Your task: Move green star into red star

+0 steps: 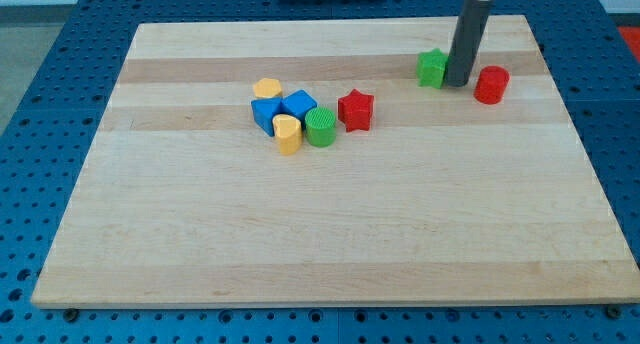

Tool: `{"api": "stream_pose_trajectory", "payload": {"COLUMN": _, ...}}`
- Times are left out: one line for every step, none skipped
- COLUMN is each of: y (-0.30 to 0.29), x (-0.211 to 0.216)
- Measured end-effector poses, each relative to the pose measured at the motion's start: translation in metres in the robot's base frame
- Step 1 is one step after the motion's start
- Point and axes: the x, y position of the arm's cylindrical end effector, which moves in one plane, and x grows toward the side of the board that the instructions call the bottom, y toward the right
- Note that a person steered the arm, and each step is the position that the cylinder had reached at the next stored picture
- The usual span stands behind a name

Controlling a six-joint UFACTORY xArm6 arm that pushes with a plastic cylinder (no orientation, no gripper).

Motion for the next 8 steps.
{"api": "stream_pose_trajectory", "payload": {"y": -0.015, "x": 0.021}}
{"api": "stream_pose_trajectory", "payload": {"y": -0.026, "x": 0.030}}
{"api": "stream_pose_trajectory", "payload": {"y": -0.015, "x": -0.012}}
{"api": "stream_pose_trajectory", "payload": {"y": 0.010, "x": -0.036}}
{"api": "stream_pose_trajectory", "payload": {"y": 0.024, "x": -0.039}}
{"api": "stream_pose_trajectory", "payload": {"y": 0.024, "x": -0.053}}
{"api": "stream_pose_trajectory", "payload": {"y": 0.011, "x": -0.072}}
{"api": "stream_pose_trajectory", "payload": {"y": -0.002, "x": -0.102}}
